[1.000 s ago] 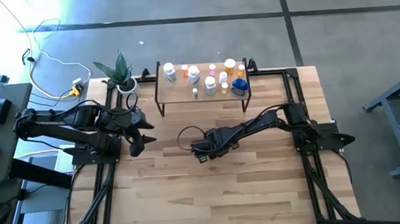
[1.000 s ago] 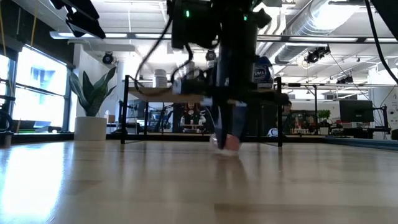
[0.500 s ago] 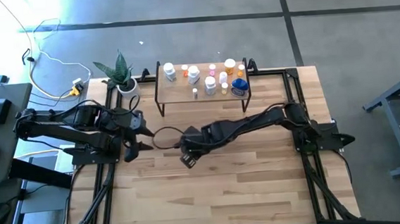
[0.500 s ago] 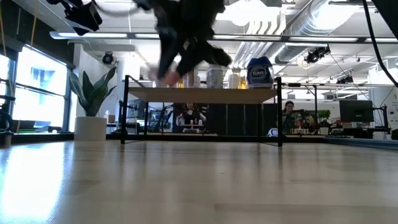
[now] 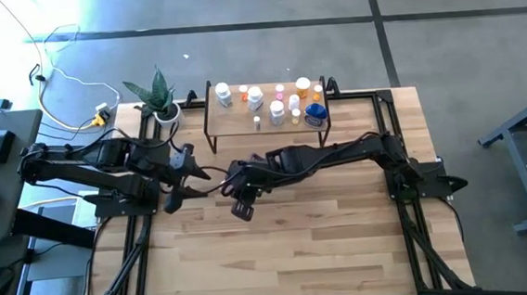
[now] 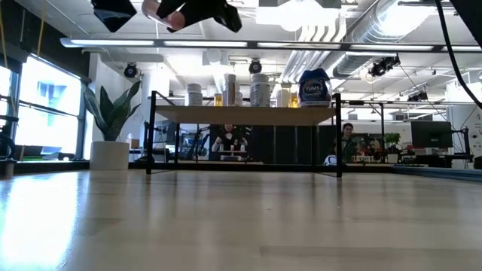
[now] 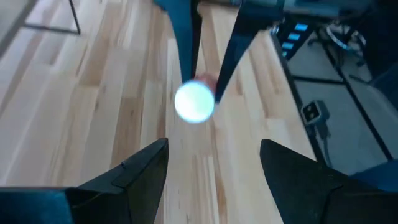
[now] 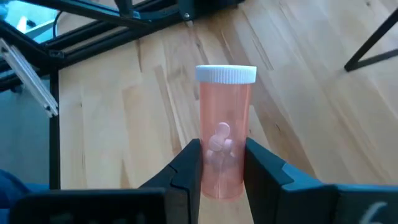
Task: Pick and place medicine bottles onto shelf by color
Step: Put the pink pill bottle on the shelf
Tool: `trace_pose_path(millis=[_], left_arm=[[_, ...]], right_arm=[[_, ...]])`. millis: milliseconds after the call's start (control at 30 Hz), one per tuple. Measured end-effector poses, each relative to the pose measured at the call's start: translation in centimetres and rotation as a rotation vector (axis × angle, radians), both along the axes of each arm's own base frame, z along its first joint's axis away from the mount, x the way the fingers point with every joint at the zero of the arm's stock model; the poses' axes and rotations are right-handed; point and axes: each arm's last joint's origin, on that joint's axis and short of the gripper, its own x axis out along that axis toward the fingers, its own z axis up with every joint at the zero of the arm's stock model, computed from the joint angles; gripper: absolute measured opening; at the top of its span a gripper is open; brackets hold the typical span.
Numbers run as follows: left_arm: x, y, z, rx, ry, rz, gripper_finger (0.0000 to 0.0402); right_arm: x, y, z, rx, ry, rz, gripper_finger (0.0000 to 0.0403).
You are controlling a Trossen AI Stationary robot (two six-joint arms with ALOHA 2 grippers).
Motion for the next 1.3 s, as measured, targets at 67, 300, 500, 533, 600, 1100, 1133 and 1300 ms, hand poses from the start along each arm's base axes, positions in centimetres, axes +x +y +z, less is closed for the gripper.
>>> trace_pose_path(millis=[67,300,500,533,600,1100,1133,1300], left_arm=[[0.2,0.0,0.2,0.001,-0.028,0.0,0.0243],[1.4,0.0,0.5,0.007,-0.089,-0.003,0.0243],[2.7,0.1,-0.4,0.002,-0.039,-0.012,0.0243],[2.8,0.1,-0.5,0.002,-0.031,-0.011,0.0243],[3.1,0.1,-0.7,0.009,-0.022,-0.013,0.0243],[3.6,0.1,-1.2,0.04,0.0,-0.043,0.0175],[3.6,0.1,-1.2,0.04,0.0,-0.044,0.0168],[3.6,0.1,-1.2,0.039,-0.001,-0.045,0.0139]], right_arm=[[0.0,0.0,0.2,-0.01,-0.006,0.017,0.0078],[0.2,0.1,0.3,-0.018,-0.032,0.067,0.0078],[0.4,0.2,0.6,-0.013,-0.067,0.093,0.0078],[0.4,0.2,0.6,-0.013,-0.066,0.093,0.0078],[0.4,0.2,0.6,-0.012,-0.067,0.094,0.0078],[0.4,0.2,0.6,-0.016,-0.066,0.098,0.0078],[0.4,0.2,0.6,-0.015,-0.065,0.097,0.0078],[0.4,0.2,0.6,-0.012,-0.065,0.094,0.0078]])
